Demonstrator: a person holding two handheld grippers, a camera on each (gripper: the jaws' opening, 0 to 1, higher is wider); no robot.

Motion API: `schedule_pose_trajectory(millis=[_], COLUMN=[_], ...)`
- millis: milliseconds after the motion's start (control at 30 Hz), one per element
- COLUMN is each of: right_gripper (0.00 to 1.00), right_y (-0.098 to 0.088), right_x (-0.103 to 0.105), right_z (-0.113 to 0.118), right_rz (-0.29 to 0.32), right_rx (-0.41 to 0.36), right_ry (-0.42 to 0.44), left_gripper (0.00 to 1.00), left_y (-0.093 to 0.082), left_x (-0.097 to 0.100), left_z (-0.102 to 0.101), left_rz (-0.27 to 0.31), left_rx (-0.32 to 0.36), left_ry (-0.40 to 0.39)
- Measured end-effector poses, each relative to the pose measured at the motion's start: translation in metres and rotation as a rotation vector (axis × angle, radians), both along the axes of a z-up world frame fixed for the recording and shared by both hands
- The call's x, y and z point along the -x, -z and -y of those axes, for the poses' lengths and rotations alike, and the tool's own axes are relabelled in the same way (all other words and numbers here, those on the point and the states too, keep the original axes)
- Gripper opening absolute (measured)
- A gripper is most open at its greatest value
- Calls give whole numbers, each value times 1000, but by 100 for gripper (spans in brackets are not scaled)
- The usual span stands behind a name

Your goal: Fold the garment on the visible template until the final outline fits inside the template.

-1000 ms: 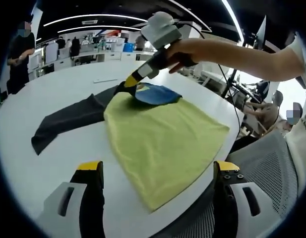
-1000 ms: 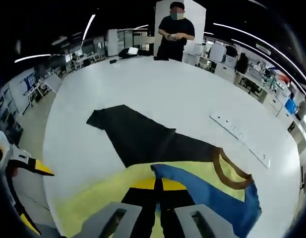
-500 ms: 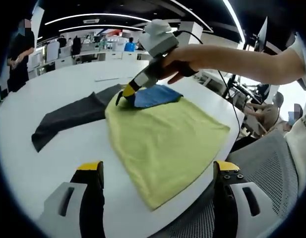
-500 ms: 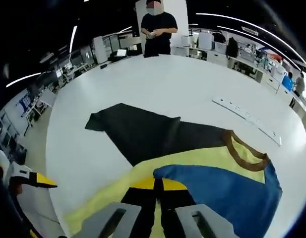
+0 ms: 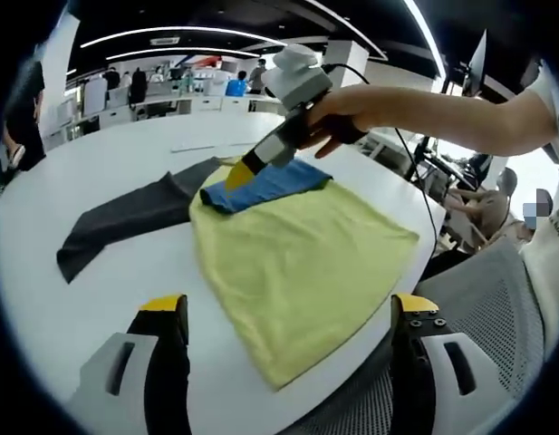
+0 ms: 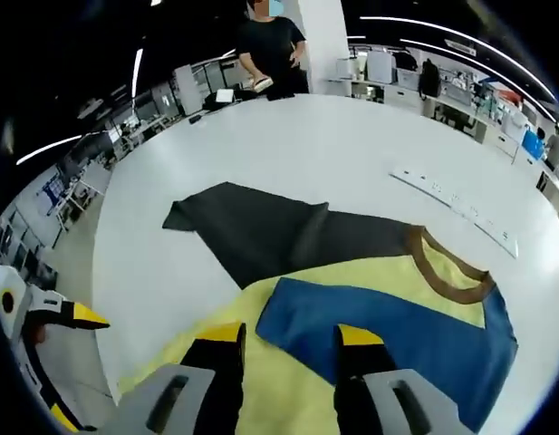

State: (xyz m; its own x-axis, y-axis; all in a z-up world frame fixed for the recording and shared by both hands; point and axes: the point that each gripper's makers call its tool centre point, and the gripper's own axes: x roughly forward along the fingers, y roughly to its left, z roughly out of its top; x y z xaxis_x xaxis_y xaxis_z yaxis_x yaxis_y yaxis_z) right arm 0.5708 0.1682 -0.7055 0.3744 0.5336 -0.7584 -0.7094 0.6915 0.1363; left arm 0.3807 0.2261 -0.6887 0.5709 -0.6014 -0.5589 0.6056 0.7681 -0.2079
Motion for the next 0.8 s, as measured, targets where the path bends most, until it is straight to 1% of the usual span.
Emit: schedule_pose_trajectory(millis=[67,133,200,333,367,500,633,800], right_gripper=[55,64,70,88,91,99,99,99], right_y=[-3,-7,-10,-11,-12,-17,-19,-20], right_x=[-2,-4,-3,-3,-3,-4,-4,-2], right_z=[3,4,7,18,21,32,48,66], right_rz=[27,51,62,81,85,101,95,89], right_rx=[4,-2,-8,-9,-7,-19,-36,-53], right_ry=[-13,-24,-30,-27,-25,-9,17,41], left_gripper=[89,90,90,91,91,92,93,91], left_y=[-1,-2,-4,-9,-10,-15,-23,-26], left_x=[-1,-2,-4,-10,-11,-19,-31,-46], left_z=[0,-1,-2,-4,-5,-7,-7,-7], left_rz=[1,3,8,17,17,16,48,59], left_rx=[0,0,2,3,4,18,32,27], left_ry=[-1,-4,-6,-7,-8,-14,-17,-18])
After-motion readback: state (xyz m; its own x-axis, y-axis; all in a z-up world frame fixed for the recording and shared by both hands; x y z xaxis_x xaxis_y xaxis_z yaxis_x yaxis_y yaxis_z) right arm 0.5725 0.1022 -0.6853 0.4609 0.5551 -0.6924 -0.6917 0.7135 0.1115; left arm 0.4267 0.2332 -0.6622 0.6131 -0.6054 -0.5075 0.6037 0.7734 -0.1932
